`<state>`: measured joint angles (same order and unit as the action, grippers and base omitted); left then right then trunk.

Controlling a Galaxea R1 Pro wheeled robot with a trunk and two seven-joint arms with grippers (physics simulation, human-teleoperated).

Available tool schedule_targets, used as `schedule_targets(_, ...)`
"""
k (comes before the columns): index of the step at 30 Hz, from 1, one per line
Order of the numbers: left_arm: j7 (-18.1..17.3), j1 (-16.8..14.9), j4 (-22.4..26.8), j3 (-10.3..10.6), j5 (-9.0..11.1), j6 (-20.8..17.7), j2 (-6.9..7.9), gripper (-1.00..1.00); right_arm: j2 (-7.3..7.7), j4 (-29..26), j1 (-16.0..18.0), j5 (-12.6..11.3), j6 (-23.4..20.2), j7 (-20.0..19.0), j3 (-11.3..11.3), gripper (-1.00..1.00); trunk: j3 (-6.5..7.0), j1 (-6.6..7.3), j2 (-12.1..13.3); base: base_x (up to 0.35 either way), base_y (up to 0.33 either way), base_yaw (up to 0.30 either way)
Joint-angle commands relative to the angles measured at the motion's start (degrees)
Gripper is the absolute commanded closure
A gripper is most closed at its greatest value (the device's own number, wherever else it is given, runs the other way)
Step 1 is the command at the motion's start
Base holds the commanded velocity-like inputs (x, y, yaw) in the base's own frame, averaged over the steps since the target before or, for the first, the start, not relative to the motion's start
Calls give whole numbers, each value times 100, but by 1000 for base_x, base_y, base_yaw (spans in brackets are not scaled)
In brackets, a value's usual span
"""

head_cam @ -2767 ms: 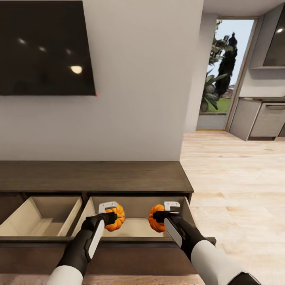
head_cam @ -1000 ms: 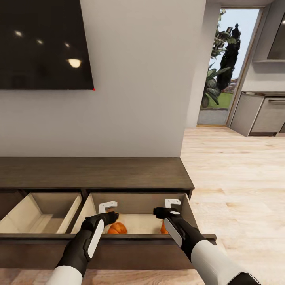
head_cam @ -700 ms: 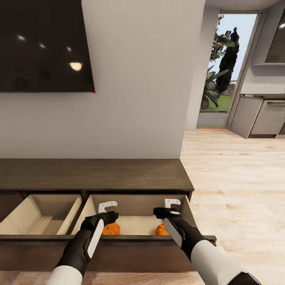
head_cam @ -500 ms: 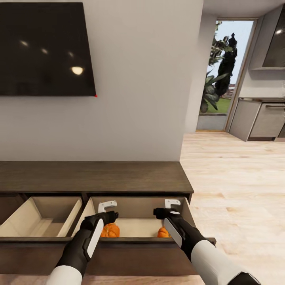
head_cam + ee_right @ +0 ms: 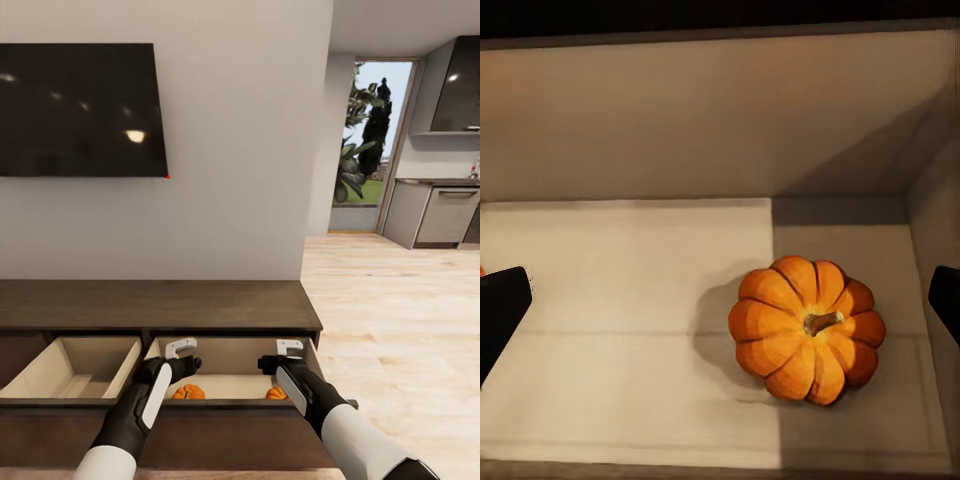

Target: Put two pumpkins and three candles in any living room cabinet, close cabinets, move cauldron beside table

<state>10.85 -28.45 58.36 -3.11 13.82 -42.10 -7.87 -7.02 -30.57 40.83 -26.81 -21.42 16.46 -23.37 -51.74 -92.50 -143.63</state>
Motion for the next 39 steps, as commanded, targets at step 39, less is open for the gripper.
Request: schedule_targets(39, 49, -11, 346, -304, 478, -1058, 108, -100, 8, -154, 4, -81, -274, -18, -9, -100, 826, 254, 351, -48, 0, 0)
